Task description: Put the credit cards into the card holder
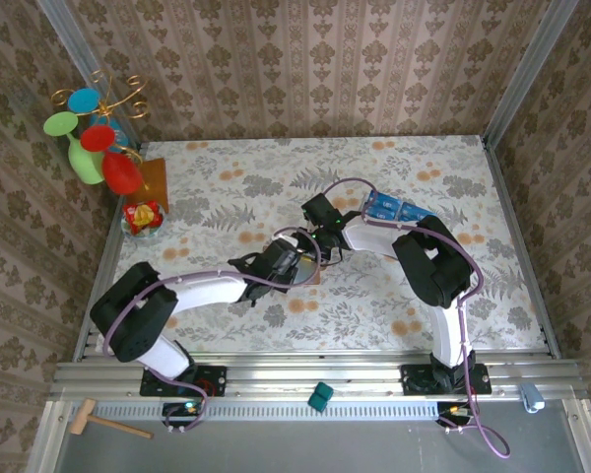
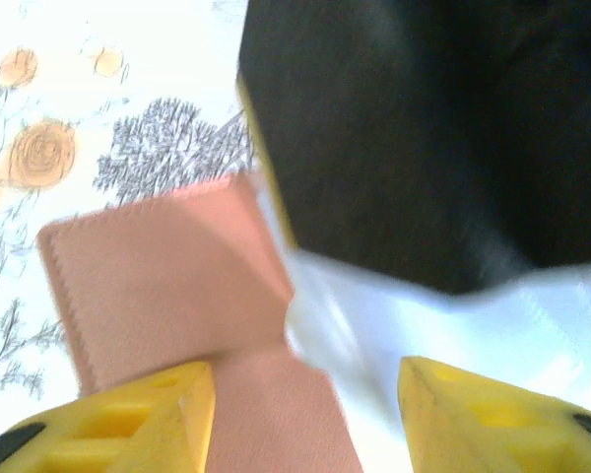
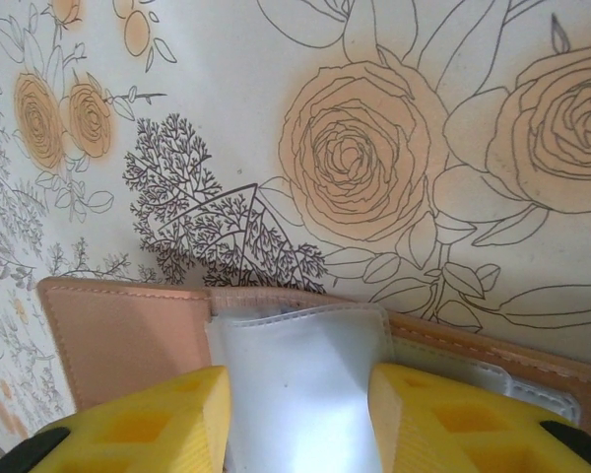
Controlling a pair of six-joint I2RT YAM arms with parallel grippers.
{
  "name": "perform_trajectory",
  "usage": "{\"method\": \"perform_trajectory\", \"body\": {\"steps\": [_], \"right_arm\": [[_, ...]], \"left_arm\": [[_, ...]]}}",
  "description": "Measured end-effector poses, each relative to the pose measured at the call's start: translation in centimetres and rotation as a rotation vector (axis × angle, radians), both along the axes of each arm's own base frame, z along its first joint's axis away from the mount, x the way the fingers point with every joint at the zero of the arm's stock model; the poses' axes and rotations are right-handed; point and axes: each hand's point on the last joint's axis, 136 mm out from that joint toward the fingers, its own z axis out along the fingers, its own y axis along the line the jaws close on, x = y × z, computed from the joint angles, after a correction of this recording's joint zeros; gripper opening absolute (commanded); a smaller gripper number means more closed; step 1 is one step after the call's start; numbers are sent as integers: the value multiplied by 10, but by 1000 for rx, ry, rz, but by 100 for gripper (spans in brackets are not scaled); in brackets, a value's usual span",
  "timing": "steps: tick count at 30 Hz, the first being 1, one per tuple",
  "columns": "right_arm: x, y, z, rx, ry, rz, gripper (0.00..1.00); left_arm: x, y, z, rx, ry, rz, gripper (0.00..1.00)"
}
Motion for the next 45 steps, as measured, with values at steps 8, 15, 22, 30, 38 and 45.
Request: {"method": "perform_trajectory", "body": {"steps": [8,15,22,30,38,45], "right_arm": [[0,0,0,8,22,-32,44],[-1,-1,-1,27,37,-72,44],[-1,0,0,56,44,-106,44],[-1,0,0,60,53,-119,44],[-1,0,0,61,53,-119,44],[-2,0,1,64,53,-117,45]], "left_arm": [[-7,22,27,-82,-37,71,70],[-2,25,43,-145,-53,96,73],[-5,17,32,-147,-16,65,74],[-5,13,9,-104,20,40,73],[-3,16,-6,-66,29,52,72],[-5,18,-17,-24,27,47,70]]}}
